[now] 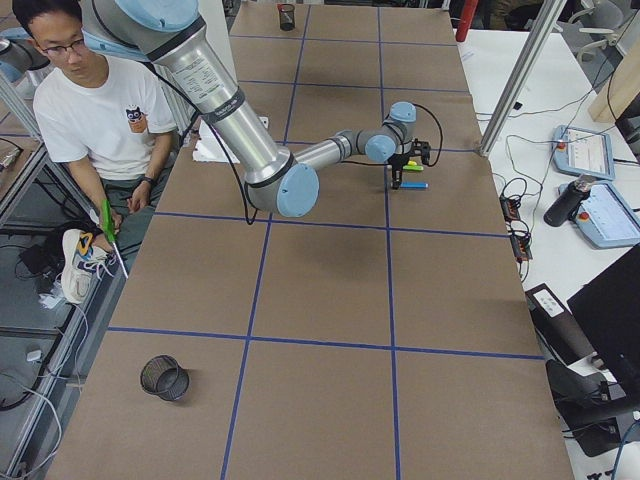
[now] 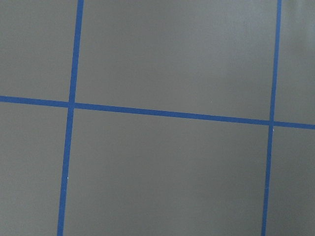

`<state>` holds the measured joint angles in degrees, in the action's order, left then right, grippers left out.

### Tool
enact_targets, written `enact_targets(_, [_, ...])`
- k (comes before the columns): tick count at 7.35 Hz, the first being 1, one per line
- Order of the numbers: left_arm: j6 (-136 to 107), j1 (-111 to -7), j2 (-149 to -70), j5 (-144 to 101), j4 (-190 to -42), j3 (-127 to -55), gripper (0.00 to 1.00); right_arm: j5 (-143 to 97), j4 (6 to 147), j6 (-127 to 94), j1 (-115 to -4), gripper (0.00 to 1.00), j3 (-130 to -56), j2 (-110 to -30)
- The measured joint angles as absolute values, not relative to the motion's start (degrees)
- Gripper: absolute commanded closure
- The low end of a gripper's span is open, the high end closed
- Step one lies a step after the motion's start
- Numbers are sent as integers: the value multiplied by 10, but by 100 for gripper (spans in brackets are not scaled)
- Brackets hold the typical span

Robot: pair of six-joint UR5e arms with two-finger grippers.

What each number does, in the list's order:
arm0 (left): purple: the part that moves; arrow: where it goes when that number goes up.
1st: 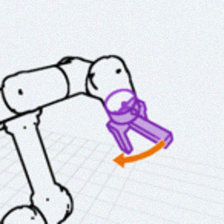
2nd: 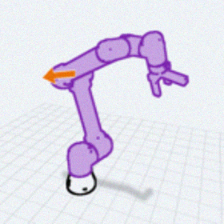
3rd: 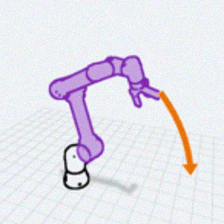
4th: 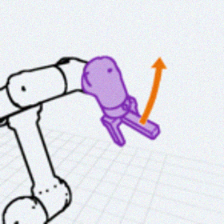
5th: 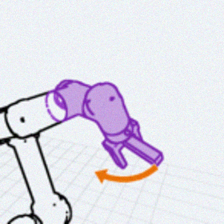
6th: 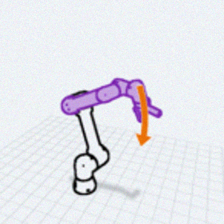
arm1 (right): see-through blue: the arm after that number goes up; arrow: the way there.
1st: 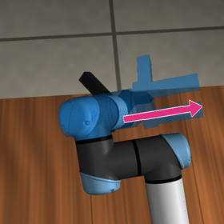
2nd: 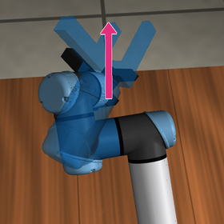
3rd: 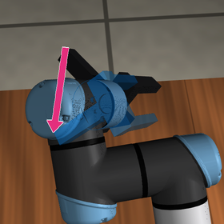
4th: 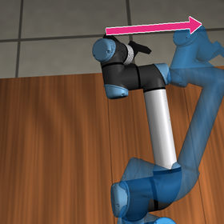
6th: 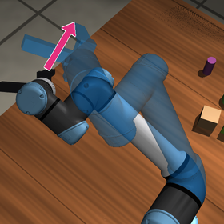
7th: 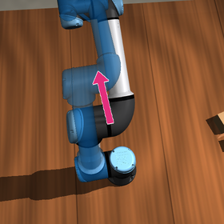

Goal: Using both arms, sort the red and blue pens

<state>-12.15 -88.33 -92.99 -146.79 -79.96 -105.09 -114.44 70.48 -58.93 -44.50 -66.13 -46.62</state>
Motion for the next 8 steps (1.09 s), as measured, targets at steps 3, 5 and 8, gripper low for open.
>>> enact_targets(3, [-122, -883, -930, -1470, -799, -1051, 0, -1148, 707, -591, -453, 100, -683, -470])
enact_targets(5, [-122, -883, -930, -1471, -800, -1049, 0, -1194, 719, -591, -482, 100, -709, -484])
enact_targets(8, [-120, -875, -931, -1471, -802, -1047, 0, -1325, 725, -584, -576, 100, -772, -578])
